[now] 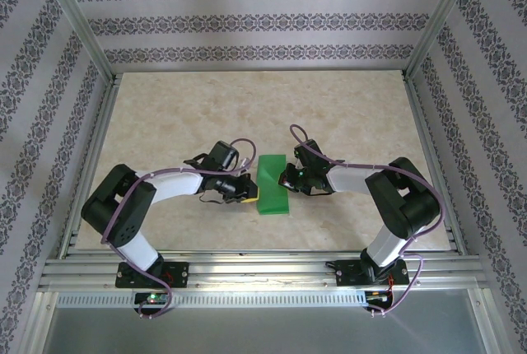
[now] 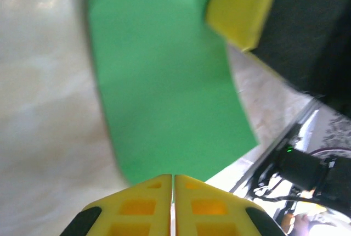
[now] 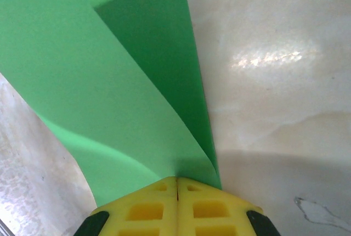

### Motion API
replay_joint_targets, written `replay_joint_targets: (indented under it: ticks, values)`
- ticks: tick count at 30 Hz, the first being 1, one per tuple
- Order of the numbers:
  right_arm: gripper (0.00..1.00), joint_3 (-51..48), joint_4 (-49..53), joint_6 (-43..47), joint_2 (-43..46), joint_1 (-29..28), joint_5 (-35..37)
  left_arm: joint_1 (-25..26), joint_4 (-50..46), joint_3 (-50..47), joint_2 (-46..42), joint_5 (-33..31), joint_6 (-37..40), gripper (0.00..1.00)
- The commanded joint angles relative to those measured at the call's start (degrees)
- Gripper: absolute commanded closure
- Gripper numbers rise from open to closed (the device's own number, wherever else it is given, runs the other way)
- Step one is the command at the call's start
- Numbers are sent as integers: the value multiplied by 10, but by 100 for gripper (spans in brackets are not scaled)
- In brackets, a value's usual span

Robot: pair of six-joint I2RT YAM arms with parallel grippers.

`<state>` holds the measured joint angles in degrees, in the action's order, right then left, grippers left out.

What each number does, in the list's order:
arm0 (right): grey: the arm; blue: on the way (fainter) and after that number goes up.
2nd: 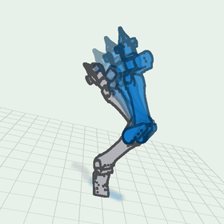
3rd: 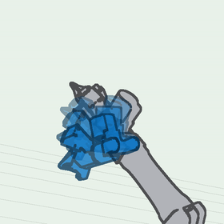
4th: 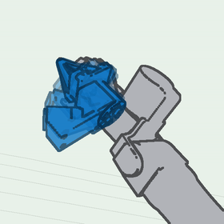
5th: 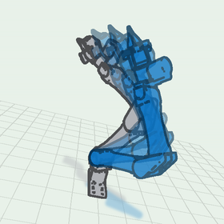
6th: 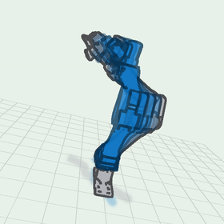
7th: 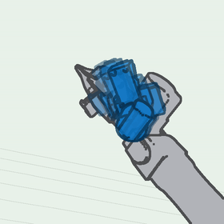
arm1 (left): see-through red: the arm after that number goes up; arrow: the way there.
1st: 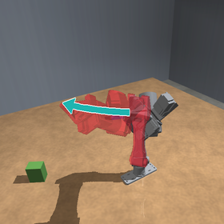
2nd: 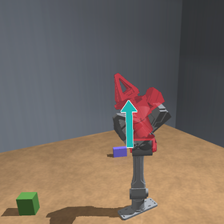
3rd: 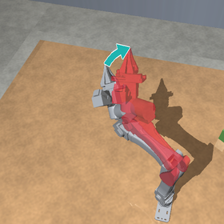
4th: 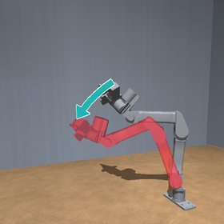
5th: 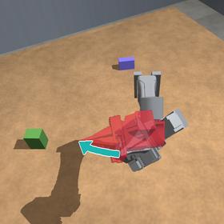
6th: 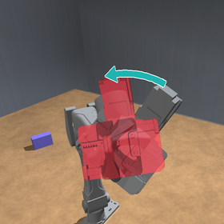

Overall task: Fold a paper plane with a square sheet of paper (pick it up from the middle)
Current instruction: First fold the square sheet of paper in half at the center of the table.

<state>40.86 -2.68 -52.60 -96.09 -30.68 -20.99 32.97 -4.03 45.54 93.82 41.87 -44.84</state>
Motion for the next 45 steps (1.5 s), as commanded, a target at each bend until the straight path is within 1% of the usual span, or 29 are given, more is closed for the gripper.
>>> replay_joint_targets:
  ticks: [1,7,13,19,26,30,37,45]
  values:
    - [100,-31,87,2,-32,-12,53,7,59,13,12,13,-54,91]
    - [100,-25,88,2,-36,-16,49,26,83,14,60,8,-61,91]
    - [100,-21,92,3,-40,-17,49,27,107,-53,76,-5,-58,91]
    - [100,-24,93,2,-35,-18,53,28,74,-81,68,-19,-30,91]
    - [100,-25,101,5,-23,-18,59,28,23,-39,10,-23,-18,89]
    - [100,-28,99,4,-19,-17,62,28,24,-15,-5,-11,-28,88]
    - [100,-32,98,3,-17,-17,62,28,82,-2,18,11,-62,86]
    - [100,-34,100,1,-16,-18,64,38,105,-18,47,30,-64,84]
